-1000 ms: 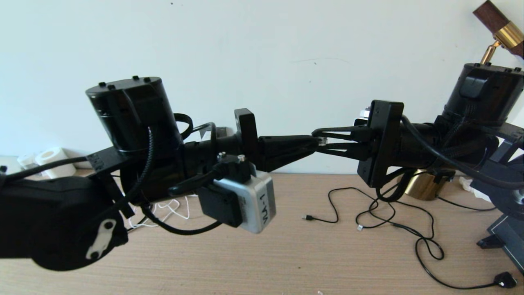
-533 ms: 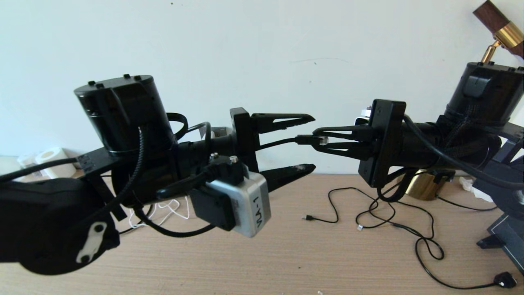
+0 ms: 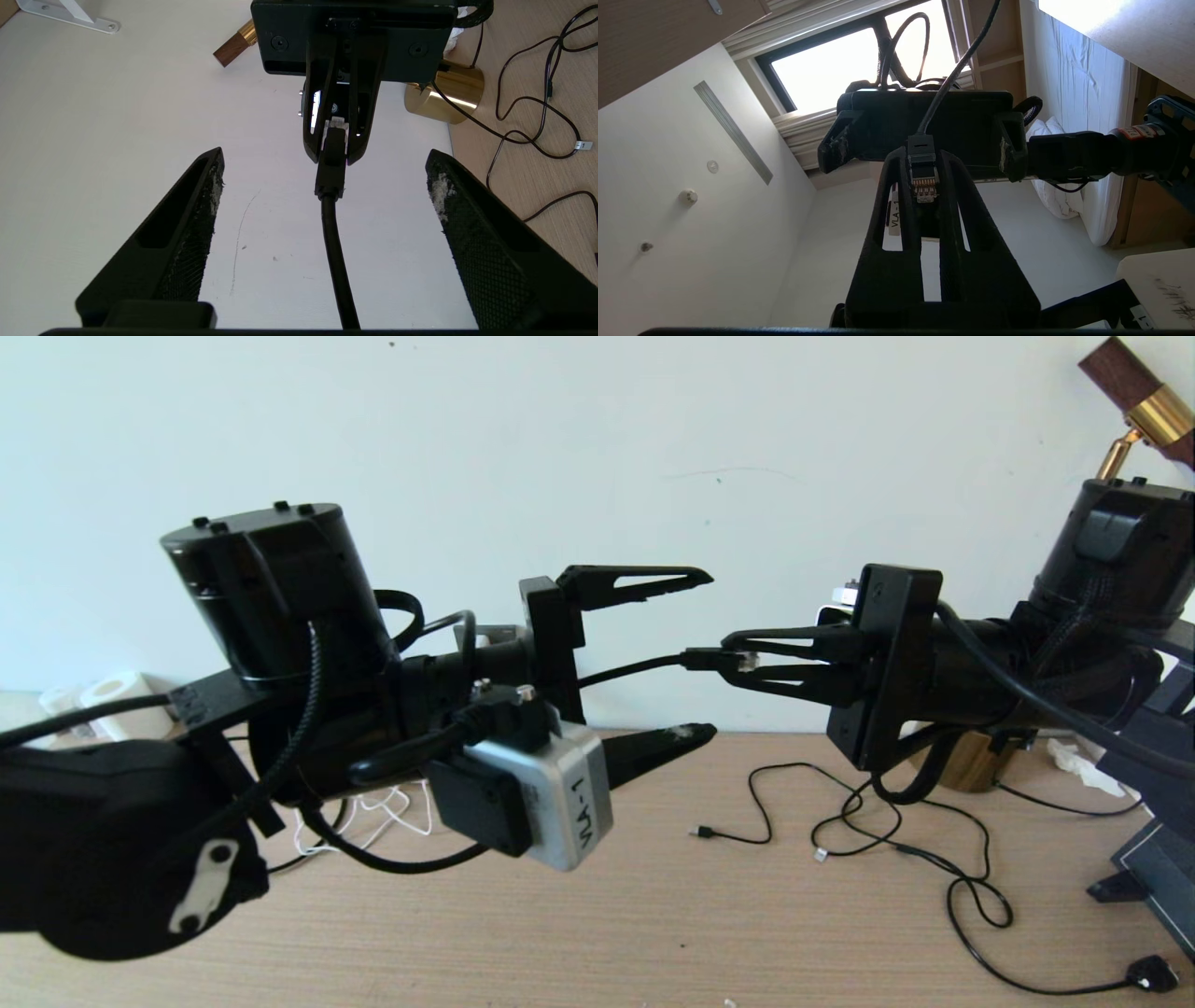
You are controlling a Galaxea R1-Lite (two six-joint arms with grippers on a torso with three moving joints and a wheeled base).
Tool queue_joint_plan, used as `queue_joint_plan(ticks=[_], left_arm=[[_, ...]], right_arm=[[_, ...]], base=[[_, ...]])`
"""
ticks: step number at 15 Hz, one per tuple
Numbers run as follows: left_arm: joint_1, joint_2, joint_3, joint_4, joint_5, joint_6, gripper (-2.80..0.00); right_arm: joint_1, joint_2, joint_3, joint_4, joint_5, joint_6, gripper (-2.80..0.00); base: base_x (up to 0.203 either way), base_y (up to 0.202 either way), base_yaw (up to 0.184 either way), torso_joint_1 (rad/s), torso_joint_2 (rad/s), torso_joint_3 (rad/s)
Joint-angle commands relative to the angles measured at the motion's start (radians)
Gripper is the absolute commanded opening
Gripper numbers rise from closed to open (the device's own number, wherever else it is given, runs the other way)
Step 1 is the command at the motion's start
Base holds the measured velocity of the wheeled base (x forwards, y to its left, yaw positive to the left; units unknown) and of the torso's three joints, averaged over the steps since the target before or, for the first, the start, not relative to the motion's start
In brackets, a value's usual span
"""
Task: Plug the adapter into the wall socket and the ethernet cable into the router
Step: Hand it to the other hand
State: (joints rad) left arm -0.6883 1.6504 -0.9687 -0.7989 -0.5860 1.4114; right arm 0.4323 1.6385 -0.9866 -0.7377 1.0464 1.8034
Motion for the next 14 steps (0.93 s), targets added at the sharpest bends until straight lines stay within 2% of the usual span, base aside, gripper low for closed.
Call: queue_joint_plan(ticks=[1, 3, 4, 5, 14], left_arm=[[0.001, -0.001, 0.001, -0.005, -0.003, 0.008, 0.0], [0.001, -0.003, 0.002, -0.005, -0.003, 0.008, 0.0], [0.001, -0.001, 0.002, -0.005, -0.005, 0.008, -1.75], [0.001, -0.001, 0.005, -0.005, -0.004, 0.008, -2.8], [0.0, 0.002, 0.01, -0.005, -0.003, 0.006, -2.8]], right_arm=[[0.0, -0.006, 0.005, -0.005, 0.006, 0.01, -2.8], [0.0, -0.006, 0.009, -0.005, 0.006, 0.01, -2.8], [0.0, -0.006, 0.009, -0.005, 0.006, 0.01, -2.8], [0.0, -0.006, 0.009, -0.005, 0.006, 0.01, -2.8], [0.002, -0.012, 0.009, -0.006, 0.006, 0.01, -2.8]], base=[[0.0, 0.0, 0.0, 0.0, 0.0, 0.0], [0.0, 0.0, 0.0, 0.0, 0.0, 0.0], [0.0, 0.0, 0.0, 0.0, 0.0, 0.0], [0.0, 0.0, 0.0, 0.0, 0.0, 0.0], [0.0, 0.0, 0.0, 0.0, 0.0, 0.0]])
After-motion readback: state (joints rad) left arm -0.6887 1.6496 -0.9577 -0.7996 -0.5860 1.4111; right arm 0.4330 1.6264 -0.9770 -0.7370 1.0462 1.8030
